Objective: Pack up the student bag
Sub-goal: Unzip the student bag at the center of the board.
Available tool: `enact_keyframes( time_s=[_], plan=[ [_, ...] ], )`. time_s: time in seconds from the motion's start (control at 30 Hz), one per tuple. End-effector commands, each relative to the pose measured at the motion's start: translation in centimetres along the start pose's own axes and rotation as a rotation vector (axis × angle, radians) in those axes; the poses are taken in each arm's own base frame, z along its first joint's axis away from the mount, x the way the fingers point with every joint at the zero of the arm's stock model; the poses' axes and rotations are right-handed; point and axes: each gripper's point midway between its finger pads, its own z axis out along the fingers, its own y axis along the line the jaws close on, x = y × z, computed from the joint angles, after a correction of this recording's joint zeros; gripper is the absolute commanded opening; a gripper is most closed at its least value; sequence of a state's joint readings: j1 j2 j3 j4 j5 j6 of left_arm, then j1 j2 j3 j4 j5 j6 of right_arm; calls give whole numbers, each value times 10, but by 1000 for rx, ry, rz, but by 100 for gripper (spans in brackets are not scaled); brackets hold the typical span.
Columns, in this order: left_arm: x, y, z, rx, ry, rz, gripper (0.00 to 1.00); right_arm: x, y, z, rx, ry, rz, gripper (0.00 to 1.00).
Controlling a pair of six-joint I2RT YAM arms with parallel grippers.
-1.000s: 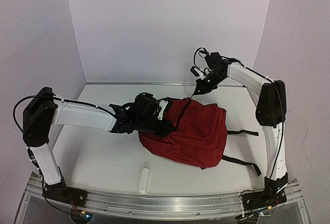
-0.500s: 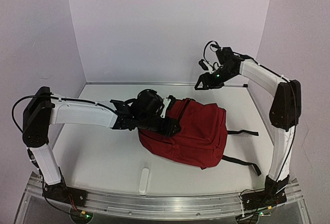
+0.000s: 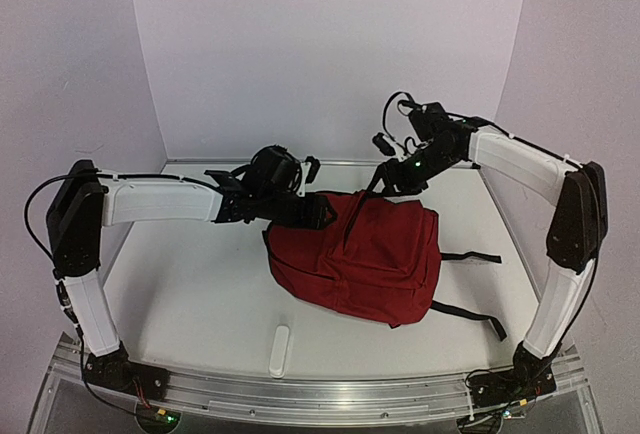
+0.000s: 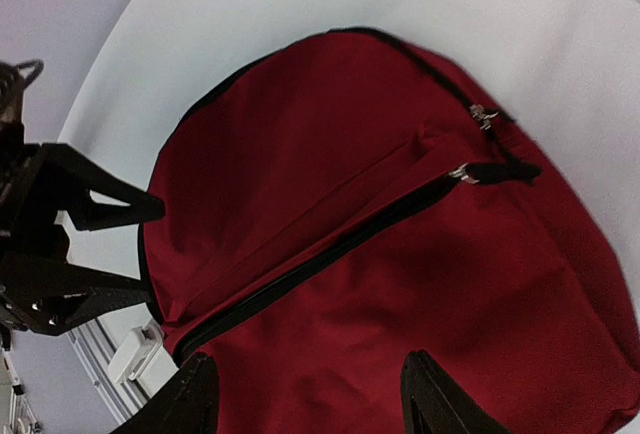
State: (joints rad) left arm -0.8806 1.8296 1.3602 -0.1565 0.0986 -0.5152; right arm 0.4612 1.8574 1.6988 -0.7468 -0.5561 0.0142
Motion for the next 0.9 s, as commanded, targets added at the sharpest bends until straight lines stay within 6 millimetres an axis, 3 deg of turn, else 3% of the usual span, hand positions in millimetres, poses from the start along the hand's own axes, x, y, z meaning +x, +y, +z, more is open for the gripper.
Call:
enact_keyframes(
  time_s=[0.0, 0.13, 0.33, 0.47, 0.63, 0.87],
  plan=[
    [-10, -9, 0, 52, -18, -16, 56, 17, 10, 24, 16, 61, 15, 60],
    [-8, -11, 6, 60, 0, -10, 57, 31, 5, 45, 70, 113, 18, 57],
    [-4, -15, 11, 68, 19, 16, 57, 38, 2, 58, 113, 140, 10, 59],
    [-1, -24, 10, 92, 25, 36, 62, 51, 7, 59, 97, 170, -5, 62],
    [1, -36, 13, 105, 30, 79, 67, 71, -3, 59, 145, 208, -26, 62],
    [0, -17, 33, -11, 56, 65, 61, 85, -9, 51, 186, 226, -46, 61]
  ],
)
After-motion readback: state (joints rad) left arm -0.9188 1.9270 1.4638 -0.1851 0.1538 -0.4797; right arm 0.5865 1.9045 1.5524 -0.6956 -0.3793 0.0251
